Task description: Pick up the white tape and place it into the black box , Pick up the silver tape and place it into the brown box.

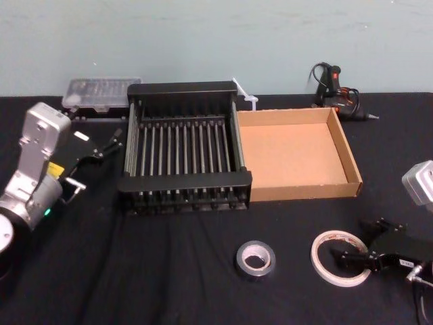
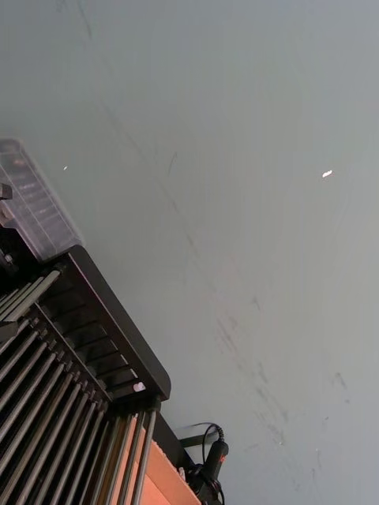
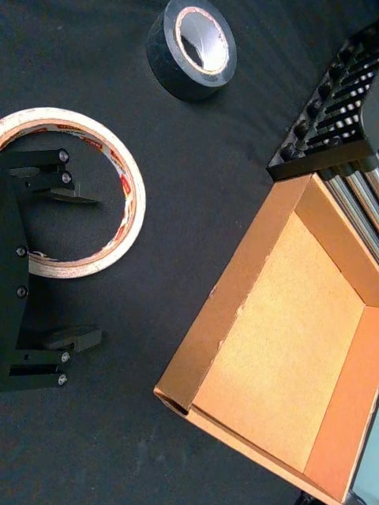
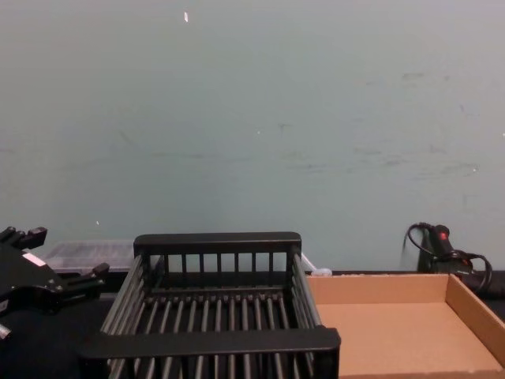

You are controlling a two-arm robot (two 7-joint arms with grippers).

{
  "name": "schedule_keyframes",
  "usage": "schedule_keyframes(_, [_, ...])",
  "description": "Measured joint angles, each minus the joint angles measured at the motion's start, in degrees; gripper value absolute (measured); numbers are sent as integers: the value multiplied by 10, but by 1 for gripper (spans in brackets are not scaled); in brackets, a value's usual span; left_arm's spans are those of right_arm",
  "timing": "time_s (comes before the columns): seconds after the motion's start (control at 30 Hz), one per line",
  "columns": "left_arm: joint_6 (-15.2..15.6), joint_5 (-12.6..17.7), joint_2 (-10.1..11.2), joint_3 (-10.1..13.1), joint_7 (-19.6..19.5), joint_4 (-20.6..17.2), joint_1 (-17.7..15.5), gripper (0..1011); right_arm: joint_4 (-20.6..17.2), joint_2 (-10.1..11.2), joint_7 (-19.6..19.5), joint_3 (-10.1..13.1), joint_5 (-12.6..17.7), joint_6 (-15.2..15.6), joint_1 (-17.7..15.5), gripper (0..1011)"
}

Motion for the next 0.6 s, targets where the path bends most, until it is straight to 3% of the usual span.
schedule_keyframes(0.6, [0, 0, 0, 0, 0, 0, 0, 1001, 1, 1, -2, -2, -1, -4, 1, 1002])
